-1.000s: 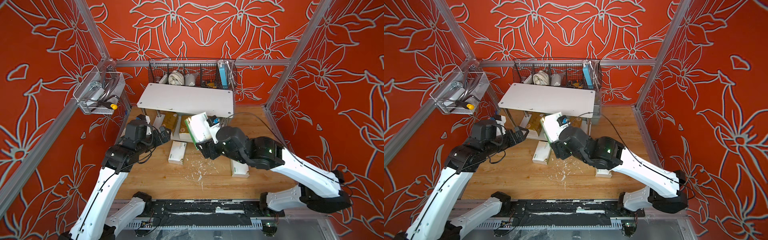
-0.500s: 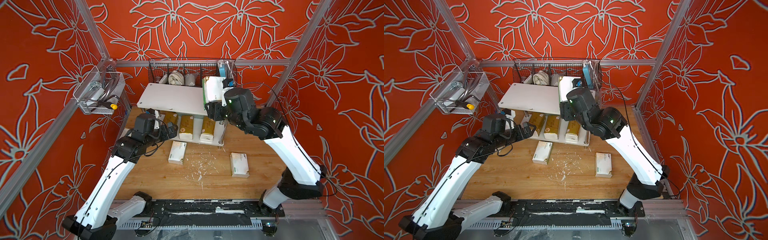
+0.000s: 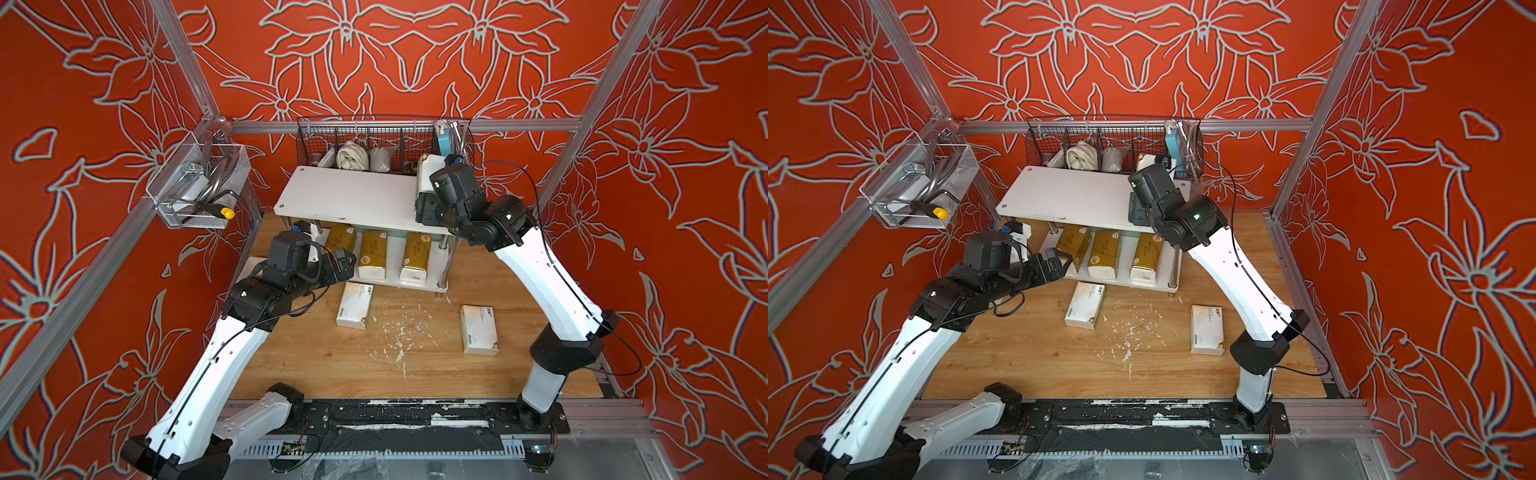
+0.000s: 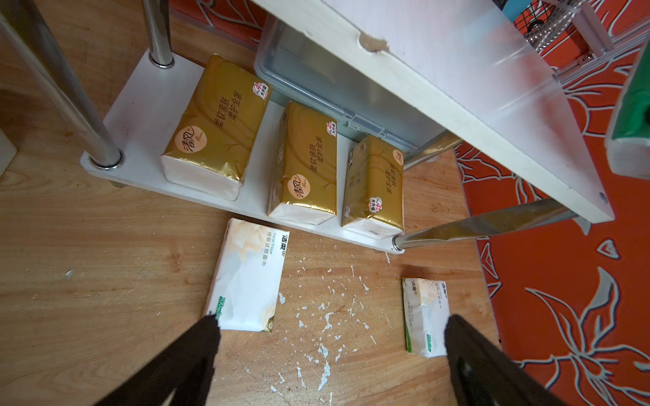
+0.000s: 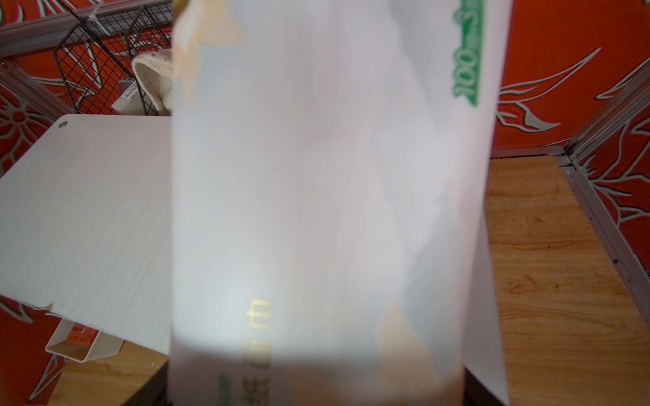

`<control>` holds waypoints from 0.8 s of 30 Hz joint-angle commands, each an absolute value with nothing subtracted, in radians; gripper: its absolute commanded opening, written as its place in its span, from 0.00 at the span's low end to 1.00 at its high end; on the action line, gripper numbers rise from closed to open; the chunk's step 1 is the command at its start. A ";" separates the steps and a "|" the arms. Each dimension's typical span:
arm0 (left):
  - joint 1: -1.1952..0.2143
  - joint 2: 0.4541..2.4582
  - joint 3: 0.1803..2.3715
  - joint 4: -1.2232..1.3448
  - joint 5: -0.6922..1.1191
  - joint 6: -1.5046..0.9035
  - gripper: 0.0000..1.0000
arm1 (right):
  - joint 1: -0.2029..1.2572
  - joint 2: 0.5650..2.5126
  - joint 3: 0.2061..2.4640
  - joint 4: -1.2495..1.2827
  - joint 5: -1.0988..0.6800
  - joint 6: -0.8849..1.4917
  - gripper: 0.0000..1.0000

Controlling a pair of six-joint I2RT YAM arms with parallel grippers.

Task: Place the tissue boxes on the shelf by color
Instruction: Place a box of tissues on the shelf.

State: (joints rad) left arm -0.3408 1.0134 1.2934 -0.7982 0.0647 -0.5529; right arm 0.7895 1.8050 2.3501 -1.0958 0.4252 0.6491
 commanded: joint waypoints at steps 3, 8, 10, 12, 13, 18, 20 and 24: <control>-0.345 0.999 1.277 -0.773 0.055 -0.535 0.99 | 0.777 1.832 2.381 -1.119 0.435 0.693 0.76; -0.345 0.964 1.258 -0.769 0.051 -0.530 0.99 | 0.769 1.848 2.368 -1.117 0.429 0.702 0.76; -0.345 0.961 1.256 -0.769 0.049 -0.526 0.99 | 0.768 1.856 2.365 -1.117 0.428 0.704 0.76; -0.345 0.959 1.254 -0.769 0.048 -0.523 0.99 | 0.764 1.860 2.362 -1.118 0.425 0.706 0.76; -0.345 0.960 1.255 -0.770 0.046 -0.521 0.99 | 0.765 1.863 2.361 -1.118 0.422 0.708 0.76; -0.345 0.956 1.252 -0.767 0.043 -0.519 0.99 | 0.762 1.866 2.349 -1.114 0.421 0.714 0.79; -0.344 0.957 1.252 -0.766 0.040 -0.519 0.99 | 0.763 1.866 2.347 -1.111 0.422 0.715 0.81; -0.345 0.957 1.249 -0.761 0.040 -0.520 0.99 | 0.761 1.864 2.347 -1.108 0.429 0.717 0.85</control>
State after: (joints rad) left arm -0.3408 0.9665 1.2541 -0.7826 0.0483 -0.5377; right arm 0.7700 1.8469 2.3505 -1.0969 0.4248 0.7002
